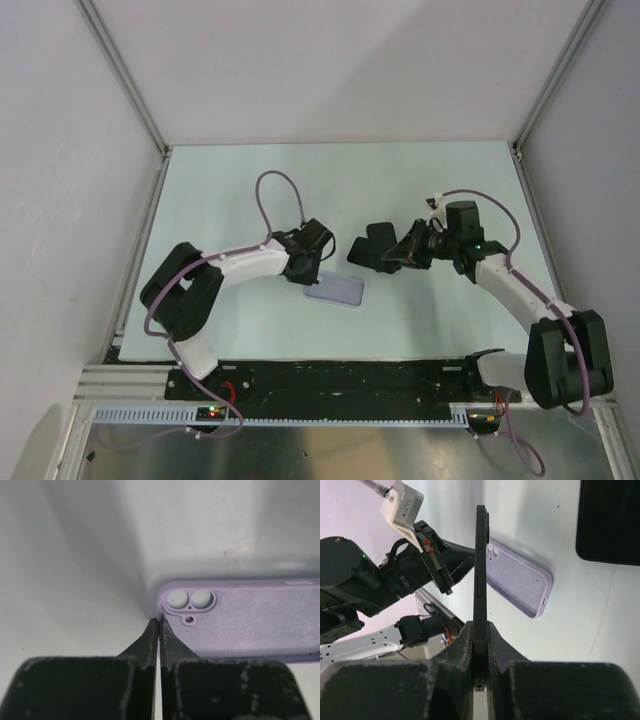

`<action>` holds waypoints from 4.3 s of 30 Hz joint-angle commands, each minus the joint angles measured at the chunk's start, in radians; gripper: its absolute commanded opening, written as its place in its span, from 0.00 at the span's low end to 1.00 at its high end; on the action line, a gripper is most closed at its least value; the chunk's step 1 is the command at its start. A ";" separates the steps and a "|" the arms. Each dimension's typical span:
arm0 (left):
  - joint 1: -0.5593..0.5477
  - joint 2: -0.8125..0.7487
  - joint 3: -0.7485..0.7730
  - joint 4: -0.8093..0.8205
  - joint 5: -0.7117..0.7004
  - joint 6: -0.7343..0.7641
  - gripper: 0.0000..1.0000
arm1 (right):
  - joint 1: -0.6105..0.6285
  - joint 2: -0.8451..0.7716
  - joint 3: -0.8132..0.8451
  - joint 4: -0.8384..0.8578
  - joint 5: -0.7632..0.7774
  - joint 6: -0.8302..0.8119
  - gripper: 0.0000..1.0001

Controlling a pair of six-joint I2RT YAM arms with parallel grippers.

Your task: Put the phone into the phone case

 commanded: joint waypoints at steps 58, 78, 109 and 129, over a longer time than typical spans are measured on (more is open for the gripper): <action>0.049 -0.188 -0.254 0.083 0.025 -0.194 0.00 | 0.385 0.560 0.021 0.453 -0.111 0.191 0.00; 0.040 -0.200 -0.248 0.114 0.051 -0.180 0.00 | 0.437 0.661 0.046 0.503 -0.036 0.241 0.00; 0.040 -0.212 -0.262 0.118 0.046 -0.171 0.00 | 0.383 0.489 0.135 0.143 0.189 0.044 0.41; 0.039 -0.236 -0.271 0.119 0.047 -0.164 0.00 | 0.401 0.370 0.248 -0.118 0.448 -0.062 0.54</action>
